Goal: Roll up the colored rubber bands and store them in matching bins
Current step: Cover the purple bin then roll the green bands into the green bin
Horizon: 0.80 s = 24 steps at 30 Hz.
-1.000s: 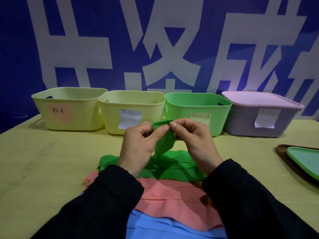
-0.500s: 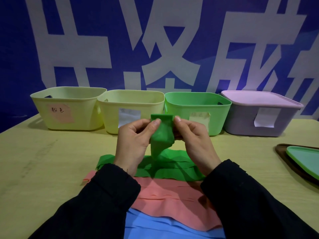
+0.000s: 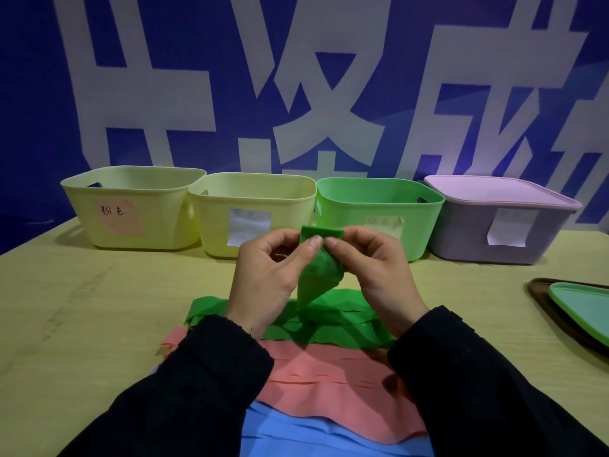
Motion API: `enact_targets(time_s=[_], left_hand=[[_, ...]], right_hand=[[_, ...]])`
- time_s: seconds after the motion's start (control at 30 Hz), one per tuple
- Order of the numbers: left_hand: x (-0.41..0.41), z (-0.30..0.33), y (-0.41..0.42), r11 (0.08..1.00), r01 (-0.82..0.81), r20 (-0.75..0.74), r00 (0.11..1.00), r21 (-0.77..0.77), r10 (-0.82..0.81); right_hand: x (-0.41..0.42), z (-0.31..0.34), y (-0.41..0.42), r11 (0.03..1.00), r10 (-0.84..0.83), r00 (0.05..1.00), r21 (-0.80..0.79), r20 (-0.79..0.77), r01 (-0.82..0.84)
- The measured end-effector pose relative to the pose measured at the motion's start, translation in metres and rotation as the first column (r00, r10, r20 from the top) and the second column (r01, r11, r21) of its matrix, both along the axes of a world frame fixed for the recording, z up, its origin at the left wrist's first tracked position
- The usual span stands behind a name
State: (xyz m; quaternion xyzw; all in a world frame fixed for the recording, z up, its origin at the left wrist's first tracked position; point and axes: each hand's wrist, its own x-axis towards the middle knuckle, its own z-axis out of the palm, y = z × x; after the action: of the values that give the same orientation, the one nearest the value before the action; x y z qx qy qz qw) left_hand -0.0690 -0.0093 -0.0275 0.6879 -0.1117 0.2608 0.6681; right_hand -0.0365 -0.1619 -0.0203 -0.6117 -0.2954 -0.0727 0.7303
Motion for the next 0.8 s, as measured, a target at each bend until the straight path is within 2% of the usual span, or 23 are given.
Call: enact_targets(time_s=[0.13,0.33,0.5,0.67,0.8], left_hand=[[0.0022,-0.0010,0.0017,1.000,-0.019,0.018,1.000,0.006,0.019],[0.0005,0.0010,0.0011,1.000,0.004,0.019,1.000,-0.002,-0.004],[-0.0016,0.0009,0.0001,1.000,0.009,0.047,0.999,0.020,-0.009],[-0.0017,-0.0006,-0.0021,0.999,-0.016,0.065,0.998,0.045,0.013],[-0.0012,0.0002,-0.0041,0.998,-0.025,0.051,0.998,0.063,0.022]], right_hand=[[0.0001,-0.0009,0.0001,1.000,0.013,0.999,-0.016,-0.045,-0.014],[-0.0018,0.0001,0.0003,0.999,0.014,0.999,-0.044,-0.029,-0.015],[-0.0006,0.0002,-0.0008,0.993,-0.069,0.997,-0.095,0.036,0.072],[0.0017,-0.0021,0.0019,0.996,-0.054,0.996,-0.065,0.065,0.059],[0.0057,-0.0034,0.0002,0.997,-0.052,0.998,-0.050,0.022,0.053]])
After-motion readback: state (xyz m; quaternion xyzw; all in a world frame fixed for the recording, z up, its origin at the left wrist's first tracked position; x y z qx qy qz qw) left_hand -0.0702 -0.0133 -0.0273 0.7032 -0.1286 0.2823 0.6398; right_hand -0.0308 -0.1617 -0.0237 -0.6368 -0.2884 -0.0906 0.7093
